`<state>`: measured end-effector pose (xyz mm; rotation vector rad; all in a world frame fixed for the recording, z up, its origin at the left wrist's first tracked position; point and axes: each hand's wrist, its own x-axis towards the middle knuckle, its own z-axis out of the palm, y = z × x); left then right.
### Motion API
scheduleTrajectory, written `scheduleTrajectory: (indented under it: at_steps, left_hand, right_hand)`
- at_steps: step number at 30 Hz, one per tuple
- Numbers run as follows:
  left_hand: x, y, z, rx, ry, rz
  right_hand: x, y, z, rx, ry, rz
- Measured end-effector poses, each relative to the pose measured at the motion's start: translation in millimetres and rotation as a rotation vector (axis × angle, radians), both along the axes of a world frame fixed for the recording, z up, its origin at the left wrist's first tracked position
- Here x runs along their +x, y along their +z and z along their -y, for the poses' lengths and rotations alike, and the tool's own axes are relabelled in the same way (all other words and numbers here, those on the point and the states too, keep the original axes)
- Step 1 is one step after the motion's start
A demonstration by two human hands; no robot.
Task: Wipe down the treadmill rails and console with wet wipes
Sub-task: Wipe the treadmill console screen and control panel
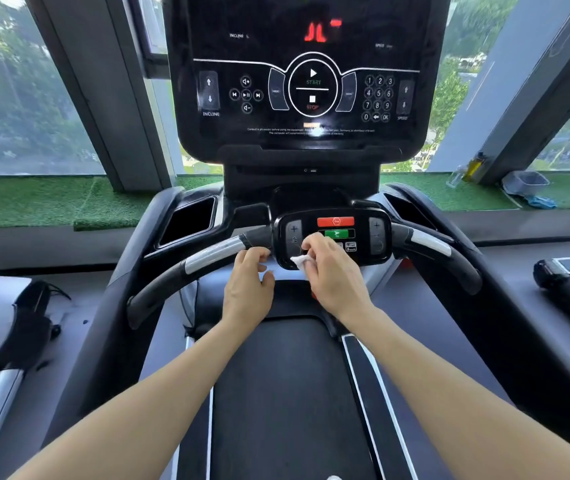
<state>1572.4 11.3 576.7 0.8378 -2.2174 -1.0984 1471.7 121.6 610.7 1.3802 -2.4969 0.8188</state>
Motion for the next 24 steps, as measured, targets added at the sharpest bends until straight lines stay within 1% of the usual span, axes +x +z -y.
scheduleTrajectory:
  at_steps: [2,4,8,12,15,17,19,21,24]
  left_hand:
    - [-0.6,-0.3,-1.5,0.009,-0.007,-0.017]
    - [-0.3,0.4,-0.9,0.005,-0.006,-0.026]
    - [3.6,-1.3,1.1,0.002,0.011,-0.016]
    - [8.7,-2.9,3.4,0.009,0.026,-0.002]
    - [12.4,-2.5,7.2,0.015,0.047,0.009]
    - [13.3,-2.6,9.2,0.013,0.056,0.011]
    - [12.7,-1.9,9.1,0.002,0.052,0.014]
    - [10.9,-0.1,7.6,-0.003,0.048,0.014]
    - [9.1,1.0,3.9,0.006,0.048,0.011]
  right_hand:
    - [-8.8,2.6,3.8,-0.029,-0.124,0.064]
    - [-9.6,-1.4,5.8,-0.015,-0.196,0.118]
    - [9.5,-11.5,17.0,-0.020,-0.137,0.160]
    - [17.8,-7.7,35.6,-0.022,-0.082,0.126]
    - [17.0,-4.6,40.8,0.017,0.041,0.015]
    - [16.4,-2.5,42.8,0.110,0.135,-0.128]
    - [16.2,1.9,43.7,0.229,0.183,-0.297]
    - [13.4,4.6,41.8,0.268,0.221,-0.410]
    - [4.7,-3.0,25.5,0.305,0.296,-0.484]
